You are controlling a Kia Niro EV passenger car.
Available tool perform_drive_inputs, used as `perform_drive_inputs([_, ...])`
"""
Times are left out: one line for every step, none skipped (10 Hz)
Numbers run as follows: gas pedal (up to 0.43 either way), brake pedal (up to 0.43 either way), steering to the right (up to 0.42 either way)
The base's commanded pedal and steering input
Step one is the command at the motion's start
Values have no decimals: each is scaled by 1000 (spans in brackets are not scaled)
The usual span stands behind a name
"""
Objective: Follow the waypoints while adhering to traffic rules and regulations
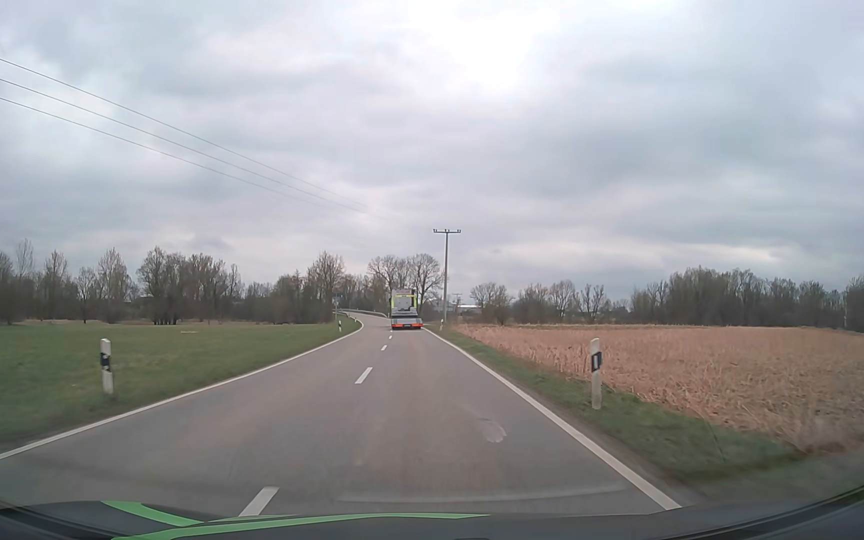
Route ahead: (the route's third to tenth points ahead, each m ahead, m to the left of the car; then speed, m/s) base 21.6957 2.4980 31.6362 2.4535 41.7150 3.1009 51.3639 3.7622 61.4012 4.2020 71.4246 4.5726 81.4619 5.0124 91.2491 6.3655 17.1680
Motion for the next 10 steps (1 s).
perform_drive_inputs([0, 0, -5])
perform_drive_inputs([0, 0, -6])
perform_drive_inputs([0, 0, -6])
perform_drive_inputs([0, 0, -4])
perform_drive_inputs([0, 0, -2])
perform_drive_inputs([0, 0, 0])
perform_drive_inputs([8, 0, -1])
perform_drive_inputs([20, 0, -2])
perform_drive_inputs([39, 0, -4])
perform_drive_inputs([59, 0, -5])
